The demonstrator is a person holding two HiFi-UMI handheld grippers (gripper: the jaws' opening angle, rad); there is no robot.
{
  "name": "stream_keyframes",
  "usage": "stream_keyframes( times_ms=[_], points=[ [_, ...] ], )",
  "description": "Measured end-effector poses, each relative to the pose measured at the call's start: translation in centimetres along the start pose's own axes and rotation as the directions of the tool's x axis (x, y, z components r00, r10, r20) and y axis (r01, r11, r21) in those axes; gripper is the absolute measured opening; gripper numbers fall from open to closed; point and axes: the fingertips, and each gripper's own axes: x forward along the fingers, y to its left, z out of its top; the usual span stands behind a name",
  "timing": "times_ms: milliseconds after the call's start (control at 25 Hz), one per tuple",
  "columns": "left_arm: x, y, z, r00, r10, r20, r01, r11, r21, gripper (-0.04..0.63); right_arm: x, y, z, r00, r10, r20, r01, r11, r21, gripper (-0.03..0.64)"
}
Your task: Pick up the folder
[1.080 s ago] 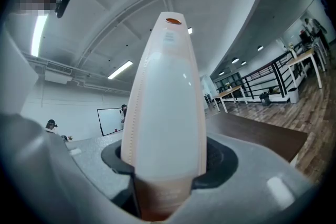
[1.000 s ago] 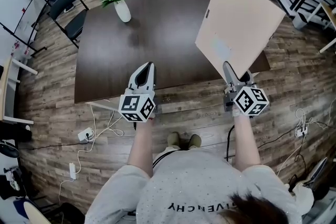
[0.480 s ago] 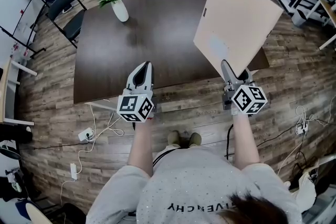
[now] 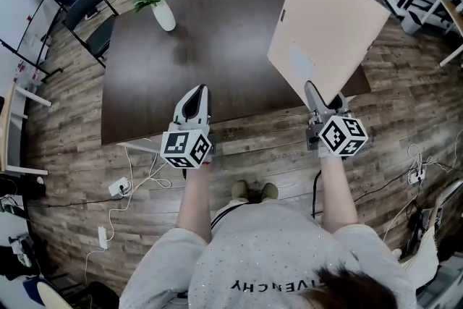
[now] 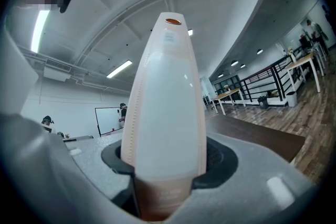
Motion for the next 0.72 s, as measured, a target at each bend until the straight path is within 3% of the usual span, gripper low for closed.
stream_keyframes(
  times_ms=[720],
  points=[
    [0.39,0.11,-0.19,1.000,-0.013,-0.005,0.013,1.000,-0.009,-0.002,-0.23,-0.54,-0.13,0.999,-0.033,-0.005,0.033,0.999,-0.004,0.259]
  ],
)
